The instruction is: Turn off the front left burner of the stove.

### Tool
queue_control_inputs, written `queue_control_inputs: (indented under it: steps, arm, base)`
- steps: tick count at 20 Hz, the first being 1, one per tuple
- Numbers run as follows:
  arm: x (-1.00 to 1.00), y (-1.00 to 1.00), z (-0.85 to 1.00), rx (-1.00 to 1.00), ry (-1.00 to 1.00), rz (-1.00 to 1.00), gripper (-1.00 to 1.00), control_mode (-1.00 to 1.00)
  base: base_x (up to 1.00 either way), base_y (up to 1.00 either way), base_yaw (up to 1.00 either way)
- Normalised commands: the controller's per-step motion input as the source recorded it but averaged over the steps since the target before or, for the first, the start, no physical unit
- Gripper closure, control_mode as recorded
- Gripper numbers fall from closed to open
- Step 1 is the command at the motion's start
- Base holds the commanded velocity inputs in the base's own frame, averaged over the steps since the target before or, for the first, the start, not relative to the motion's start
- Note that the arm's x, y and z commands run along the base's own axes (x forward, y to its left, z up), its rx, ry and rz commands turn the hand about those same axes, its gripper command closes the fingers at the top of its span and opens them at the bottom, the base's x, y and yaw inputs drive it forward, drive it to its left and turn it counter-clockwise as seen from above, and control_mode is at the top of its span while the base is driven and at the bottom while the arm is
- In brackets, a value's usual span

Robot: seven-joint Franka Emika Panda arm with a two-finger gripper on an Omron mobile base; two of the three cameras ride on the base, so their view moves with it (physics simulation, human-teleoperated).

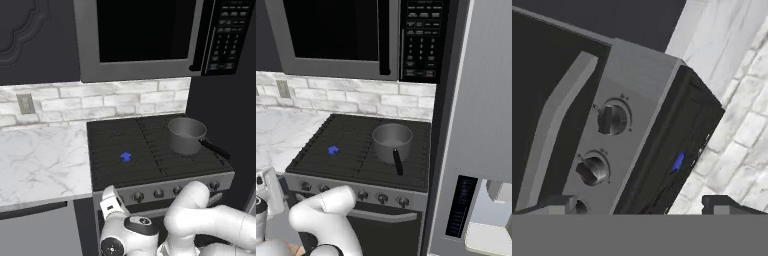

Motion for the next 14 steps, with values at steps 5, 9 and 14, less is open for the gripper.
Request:
queue_control_inputs:
  steps: [5, 9, 14]
  arm:
    - [0.06, 0.05, -0.37, -0.23, -0.06, 0.00, -1.00, -1.00]
    - [0.08, 0.18, -0.29, -0.17, -0.07, 0.00, -1.00, -1.00]
    - [0.23, 0.18, -0.12, -0.11, -0.06, 0.00, -1.00, -1.00]
  base:
    - [0.00, 0.00, 0.00]
    - [0.00, 0.00, 0.00]
    - [0.00, 0.00, 0.00]
